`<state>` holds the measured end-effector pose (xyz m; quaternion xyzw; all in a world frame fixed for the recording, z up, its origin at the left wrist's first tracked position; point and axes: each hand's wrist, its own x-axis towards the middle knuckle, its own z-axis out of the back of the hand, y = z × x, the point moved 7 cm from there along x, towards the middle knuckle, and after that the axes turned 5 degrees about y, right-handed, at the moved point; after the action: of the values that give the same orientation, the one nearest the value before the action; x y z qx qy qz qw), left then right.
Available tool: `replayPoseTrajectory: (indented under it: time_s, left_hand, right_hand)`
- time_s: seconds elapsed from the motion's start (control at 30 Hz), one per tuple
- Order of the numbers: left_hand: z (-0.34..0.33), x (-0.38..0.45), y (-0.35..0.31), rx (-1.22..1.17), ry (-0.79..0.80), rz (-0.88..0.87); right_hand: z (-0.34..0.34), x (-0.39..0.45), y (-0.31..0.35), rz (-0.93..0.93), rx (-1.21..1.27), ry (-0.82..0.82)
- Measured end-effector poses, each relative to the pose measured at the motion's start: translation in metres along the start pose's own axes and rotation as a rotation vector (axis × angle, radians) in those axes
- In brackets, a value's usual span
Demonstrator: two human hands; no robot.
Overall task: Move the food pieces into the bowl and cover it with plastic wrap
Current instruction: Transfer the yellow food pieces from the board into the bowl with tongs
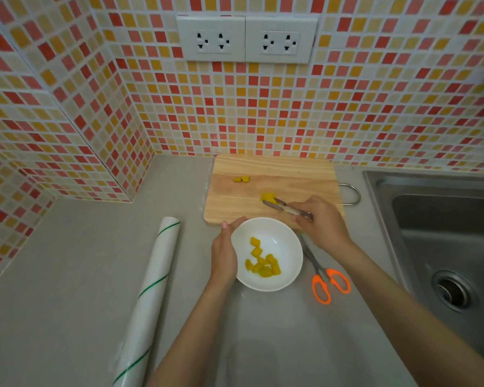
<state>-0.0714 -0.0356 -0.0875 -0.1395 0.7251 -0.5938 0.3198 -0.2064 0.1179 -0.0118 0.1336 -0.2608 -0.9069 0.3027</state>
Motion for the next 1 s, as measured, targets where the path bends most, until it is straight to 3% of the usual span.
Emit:
replayPoseTrajectory:
  time_s: [0.2,0.37,0.6,0.8,1.0]
  left_hand:
    - [-0.001,-0.002,-0.003,0.023,0.006,0.000]
    - [-0.001,-0.003,-0.003,0.044,0.012,-0.002]
    - [-0.001,-0.004,-0.002,0.034,0.008,0.003]
    - [-0.001,-0.002,0.001,0.002,0.004,0.014]
    - [0.000,0.001,0.004,0.014,0.012,0.015]
  right_hand:
    - [0.006,-0.042,0.011,0.033,-0.221,0.166]
    - [0.019,-0.038,0.012,0.008,-0.314,0.129]
    - [0.020,0.016,0.004,-0.021,-0.239,0.079]
    - [-0.013,0.082,0.014,-0.084,-0.076,0.090]
    - [-0.038,0.112,0.018,-0.170,-0.084,0.036]
